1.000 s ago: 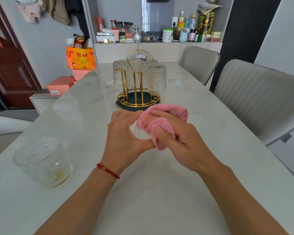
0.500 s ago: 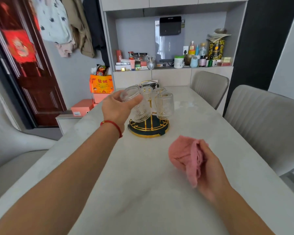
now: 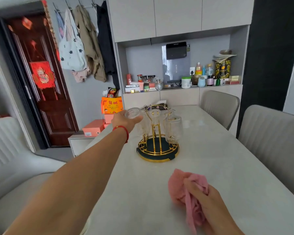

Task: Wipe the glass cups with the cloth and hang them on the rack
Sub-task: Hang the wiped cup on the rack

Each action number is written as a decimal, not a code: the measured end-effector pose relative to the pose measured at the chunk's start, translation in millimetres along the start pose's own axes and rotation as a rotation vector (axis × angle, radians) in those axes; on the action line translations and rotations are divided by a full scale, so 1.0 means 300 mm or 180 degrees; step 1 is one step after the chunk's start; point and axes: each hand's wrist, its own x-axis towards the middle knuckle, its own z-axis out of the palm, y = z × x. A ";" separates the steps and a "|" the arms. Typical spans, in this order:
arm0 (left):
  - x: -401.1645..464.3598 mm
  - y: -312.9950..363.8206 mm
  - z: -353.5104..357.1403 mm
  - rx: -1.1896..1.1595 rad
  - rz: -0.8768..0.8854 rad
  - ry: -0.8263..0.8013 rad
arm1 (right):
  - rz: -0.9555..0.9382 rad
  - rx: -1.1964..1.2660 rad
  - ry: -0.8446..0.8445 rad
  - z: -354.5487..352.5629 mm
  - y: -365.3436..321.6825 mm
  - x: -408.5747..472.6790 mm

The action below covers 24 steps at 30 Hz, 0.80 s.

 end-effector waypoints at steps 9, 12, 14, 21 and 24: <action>-0.022 -0.019 0.042 0.1026 0.0402 -0.0734 | -0.0515 -0.0941 0.0243 0.016 -0.006 -0.035; -0.070 0.016 -0.064 0.1245 0.0481 -0.0974 | -0.1067 -0.1570 0.0203 0.034 -0.007 -0.069; -0.127 0.019 -0.189 0.1552 0.0487 -0.1254 | -0.1189 -0.1803 0.0271 0.047 -0.011 -0.092; -0.433 -0.191 -0.689 0.2365 0.0814 -0.1947 | -0.0949 -0.2196 0.0035 0.123 -0.015 -0.162; -0.538 -0.272 -0.811 0.2397 0.0764 -0.2215 | -0.1081 -0.2383 -0.0028 0.175 -0.007 -0.202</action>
